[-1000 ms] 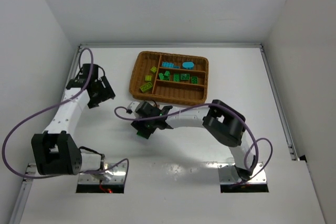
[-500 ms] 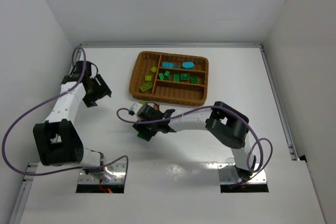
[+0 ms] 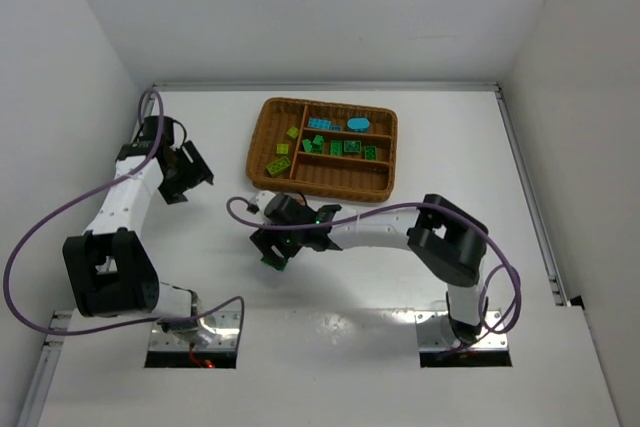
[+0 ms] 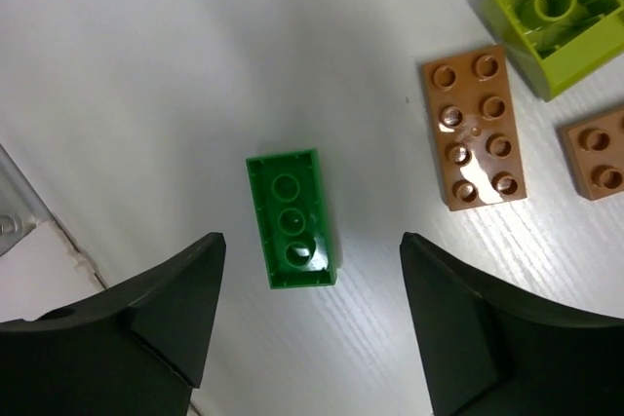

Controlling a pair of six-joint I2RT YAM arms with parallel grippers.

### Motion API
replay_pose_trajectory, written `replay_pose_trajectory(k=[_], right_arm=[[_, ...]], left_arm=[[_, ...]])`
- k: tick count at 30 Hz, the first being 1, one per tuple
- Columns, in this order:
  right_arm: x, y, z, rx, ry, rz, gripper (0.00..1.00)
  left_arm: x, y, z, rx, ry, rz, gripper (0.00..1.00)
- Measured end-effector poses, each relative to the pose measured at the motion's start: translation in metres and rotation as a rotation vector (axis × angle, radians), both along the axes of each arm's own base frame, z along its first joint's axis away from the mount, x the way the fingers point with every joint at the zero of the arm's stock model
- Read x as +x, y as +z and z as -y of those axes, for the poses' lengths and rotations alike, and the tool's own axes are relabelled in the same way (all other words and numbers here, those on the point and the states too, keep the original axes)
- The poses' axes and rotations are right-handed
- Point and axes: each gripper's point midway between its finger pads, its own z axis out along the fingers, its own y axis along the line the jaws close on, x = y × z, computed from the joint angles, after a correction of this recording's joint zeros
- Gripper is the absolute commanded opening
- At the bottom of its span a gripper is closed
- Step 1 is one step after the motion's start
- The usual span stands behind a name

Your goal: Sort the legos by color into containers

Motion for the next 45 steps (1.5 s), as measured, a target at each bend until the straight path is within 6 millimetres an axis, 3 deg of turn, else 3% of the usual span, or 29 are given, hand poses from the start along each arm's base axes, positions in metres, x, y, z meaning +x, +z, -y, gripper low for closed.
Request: replay_pose_trajectory(k=[5, 8, 12, 13, 17, 21, 23, 26, 29, 34, 37, 42, 44, 45], right_arm=[[-0.012, -0.013, -0.001, -0.035, 0.029, -0.022, 0.73], [-0.018, -0.031, 0.000, -0.076, 0.044, -0.026, 0.64], [-0.016, -0.032, -0.005, -0.086, 0.038, 0.007, 0.49], [-0.016, -0.032, -0.005, -0.091, 0.035, 0.014, 0.38], [-0.007, -0.030, 0.003, -0.119, -0.017, 0.055, 0.18], [0.006, -0.007, 0.028, -0.144, -0.099, 0.101, 0.18], [0.025, 0.020, 0.042, -0.116, -0.175, 0.129, 0.18], [0.069, 0.060, 0.067, -0.047, -0.338, 0.162, 0.18], [0.120, 0.082, 0.100, -0.010, -0.524, 0.170, 0.18], [0.193, 0.085, 0.147, -0.013, -0.758, 0.131, 0.19], [0.226, 0.074, 0.153, -0.025, -0.815, 0.115, 0.19], [0.254, 0.058, 0.151, -0.045, -0.839, 0.095, 0.22], [0.267, 0.056, 0.146, -0.034, -0.842, 0.095, 0.28], [0.271, 0.054, 0.146, -0.032, -0.845, 0.094, 0.47]], left_arm=[[0.000, 0.001, 0.000, 0.000, -0.001, 0.002, 0.77], [0.000, 0.000, 0.000, 0.000, -0.003, 0.002, 0.77], [0.000, 0.001, 0.000, 0.002, -0.004, 0.002, 0.77], [0.000, 0.001, 0.000, 0.002, -0.002, 0.002, 0.77], [0.000, 0.001, -0.001, 0.002, -0.001, 0.002, 0.77], [0.000, 0.001, -0.001, 0.002, -0.001, 0.003, 0.77], [0.000, 0.001, -0.001, 0.002, -0.001, 0.004, 0.77], [0.000, 0.003, 0.000, 0.000, -0.006, 0.012, 0.77], [0.001, 0.005, 0.001, -0.004, -0.014, 0.020, 0.77], [0.001, 0.005, 0.002, -0.010, -0.025, 0.023, 0.77], [0.001, 0.005, 0.003, -0.011, -0.028, 0.024, 0.77], [0.002, 0.005, 0.003, -0.013, -0.030, 0.026, 0.77], [0.002, 0.005, 0.003, -0.014, -0.031, 0.026, 0.77], [0.002, 0.005, 0.003, -0.014, -0.031, 0.026, 0.77]])
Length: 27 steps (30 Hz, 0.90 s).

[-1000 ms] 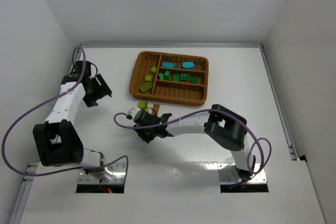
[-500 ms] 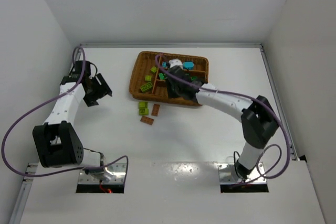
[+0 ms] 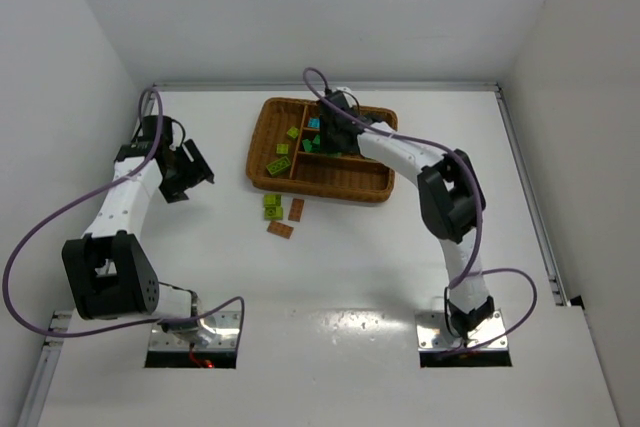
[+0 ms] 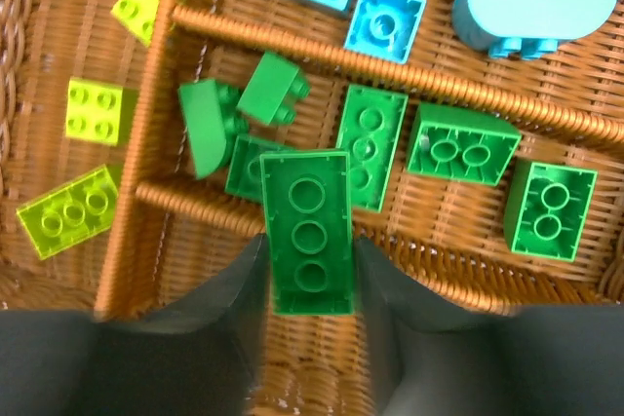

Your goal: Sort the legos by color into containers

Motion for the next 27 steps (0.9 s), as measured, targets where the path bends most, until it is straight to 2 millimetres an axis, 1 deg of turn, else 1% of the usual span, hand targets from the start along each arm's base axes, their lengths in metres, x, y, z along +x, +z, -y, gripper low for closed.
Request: replay_pose_trajectory(k=[2, 4, 6, 8, 9, 10, 11, 13, 15, 16, 17, 18, 19, 21, 23, 25, 27], right_arm=[[0.006, -0.003, 0.001, 0.004, -0.014, -0.002, 0.59], [0.009, -0.006, 0.002, 0.003, -0.023, -0.003, 0.67], [0.010, -0.007, 0.005, -0.001, -0.032, -0.004, 0.67], [0.011, -0.006, 0.008, -0.003, -0.042, 0.007, 0.60], [0.009, -0.006, 0.010, -0.007, -0.044, 0.009, 0.57], [0.003, -0.005, 0.012, -0.012, -0.042, 0.009, 0.50], [-0.006, -0.004, 0.014, -0.016, -0.038, 0.008, 0.48], [-0.033, -0.001, 0.016, -0.022, -0.016, -0.003, 0.48], [-0.071, 0.009, 0.009, -0.014, 0.027, -0.003, 0.54], [-0.085, 0.011, 0.003, -0.008, 0.047, -0.004, 0.60], [-0.096, 0.014, -0.006, 0.012, 0.058, -0.005, 0.67], [-0.117, 0.015, -0.021, 0.030, 0.098, -0.011, 0.70], [-0.132, 0.015, -0.035, 0.047, 0.127, -0.020, 0.70], [-0.160, 0.005, -0.066, 0.075, 0.179, -0.049, 0.71], [-0.180, -0.013, -0.086, 0.074, 0.206, -0.089, 0.71], [-0.188, -0.035, -0.096, 0.054, 0.204, -0.130, 0.71], [-0.186, -0.059, -0.098, 0.024, 0.178, -0.163, 0.70]], left_arm=[[0.000, 0.000, 0.000, 0.000, 0.000, 0.000, 0.77], [0.000, 0.000, 0.000, 0.000, -0.001, 0.000, 0.77], [0.000, 0.000, 0.000, 0.000, 0.000, 0.000, 0.77], [0.000, 0.000, 0.000, 0.000, 0.000, 0.000, 0.77], [0.000, 0.000, 0.000, 0.000, -0.001, 0.000, 0.77], [0.000, 0.000, 0.000, 0.000, -0.001, 0.000, 0.77], [0.000, 0.000, 0.000, 0.001, -0.002, 0.000, 0.77], [0.000, 0.000, 0.000, 0.002, -0.004, 0.002, 0.77], [-0.001, 0.001, 0.000, 0.005, -0.004, 0.006, 0.77], [-0.001, 0.002, 0.000, 0.007, -0.004, 0.007, 0.77], [-0.001, 0.002, 0.000, 0.011, -0.005, 0.010, 0.77], [-0.001, 0.002, 0.001, 0.013, -0.007, 0.012, 0.77], [-0.002, 0.002, 0.000, 0.015, -0.006, 0.012, 0.77], [-0.003, -0.001, 0.000, 0.018, -0.005, 0.008, 0.77], [-0.004, -0.003, 0.000, 0.018, -0.006, 0.003, 0.77], [-0.005, -0.005, 0.000, 0.018, -0.006, -0.001, 0.77], [-0.006, -0.006, 0.000, 0.019, -0.007, -0.003, 0.77]])
